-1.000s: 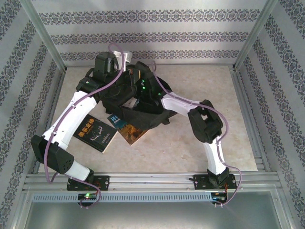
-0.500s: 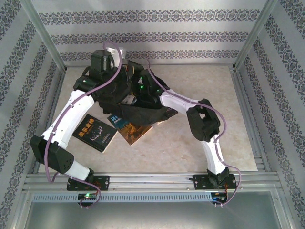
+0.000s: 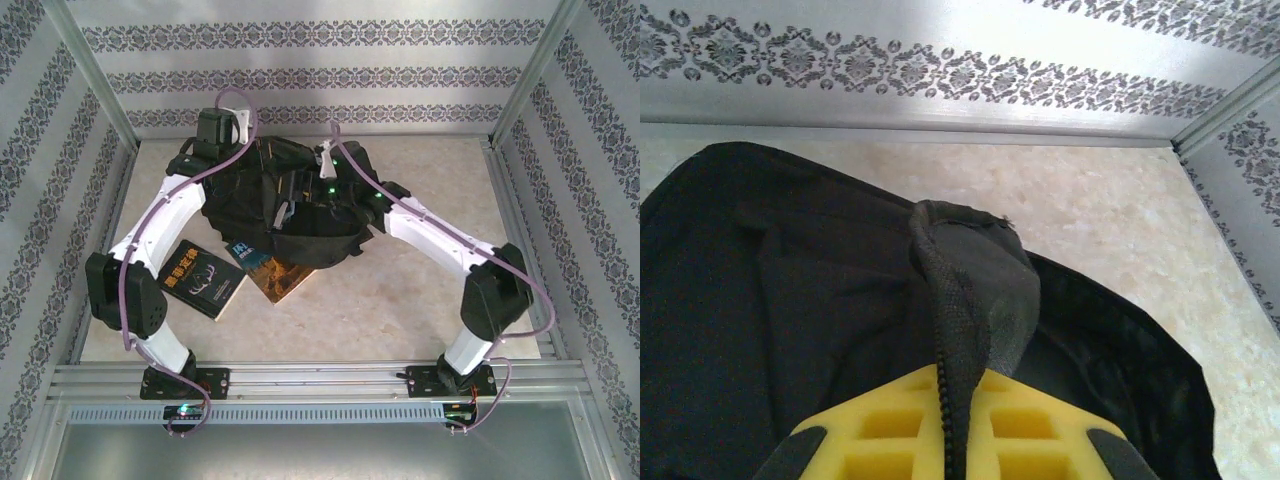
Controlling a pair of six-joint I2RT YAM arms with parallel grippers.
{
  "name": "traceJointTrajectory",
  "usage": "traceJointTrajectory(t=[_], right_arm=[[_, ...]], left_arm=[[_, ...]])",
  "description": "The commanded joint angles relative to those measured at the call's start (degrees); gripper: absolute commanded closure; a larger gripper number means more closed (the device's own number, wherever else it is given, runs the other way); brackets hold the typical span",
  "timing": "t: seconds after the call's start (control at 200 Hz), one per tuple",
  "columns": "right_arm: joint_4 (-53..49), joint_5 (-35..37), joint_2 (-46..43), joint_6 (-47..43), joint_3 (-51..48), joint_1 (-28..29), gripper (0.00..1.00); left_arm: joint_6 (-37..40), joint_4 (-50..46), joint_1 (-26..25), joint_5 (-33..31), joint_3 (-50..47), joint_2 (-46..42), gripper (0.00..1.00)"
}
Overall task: Pack the student bag
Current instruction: Place the book in the student bag, then close the student bag at the top-center of the table.
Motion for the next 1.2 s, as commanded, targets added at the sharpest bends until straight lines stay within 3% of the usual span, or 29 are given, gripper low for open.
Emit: traceJointTrajectory(t=[0.0,0.07,0.285,0.34,0.455,0.59,0.689,0.739,0.784,0.949,1.029,1.194], right_arm=[[-4.19,3.9,-2.66,-5.01,-3.3,-0.14,0.2],[-4.89,4.1,-3.24,-5.43,-3.82,-0.13,0.2],[-8.26,9.69,-6.42,-9.36,-5.62,1.05,0.21],[-7.8,11.51,-8.38,-9.9,-7.5,1.13,0.21],[-7.06,18.9,-13.77,-8.39,-12.96,0.81,0.22],[-3.72,20.43,-21.19,-7.69,-18.5,0.61,0.24],[-1.71,22.8,-26.23,-10.84,-20.53,2.86,0.24],[-0.29,23.72,-27.7,-12.42,-21.2,4.3,0.24],[0.75,22.42,-27.53,-13.35,-21.03,5.18,0.24],[-1.79,8.88,-14.86,-15.71,-12.48,8.71,0.25],[-3.66,6.29,-6.93,-16.54,-7.23,11.65,0.25],[-7.27,2.61,9.04,-18.13,4.62,17.21,0.29]], left_arm=[[-1.17,2.31,1.55,-0.23,1.51,1.83,1.0],[-2.27,0.21,1.58,1.95,3.23,3.23,0.98],[-6.94,0.89,1.48,3.8,-2.41,-5.0,0.35],[-7.71,-0.79,1.5,3.76,-3.64,-8.35,0.27],[-10.48,-1.86,1.46,3.8,-8.2,-15.09,0.22],[-12.62,-4.05,1.46,5.5,-13.06,-21.88,0.24],[-16.37,-5.13,1.39,-1.83,-19.69,-29.67,0.18],[-18.54,-6.22,1.35,-7.12,-22.94,-34.01,0.01],[-20.92,-8.59,1.41,-12.27,-25.24,-37.38,0.0],[-28.79,-25.57,1.57,-26.59,-28.04,-39.94,0.0],[-33.88,-34.06,2.1,-34.72,-30.15,-38.82,0.0],[-39.64,-30.61,10.57,-29.28,-44.05,-43.31,0.0]])
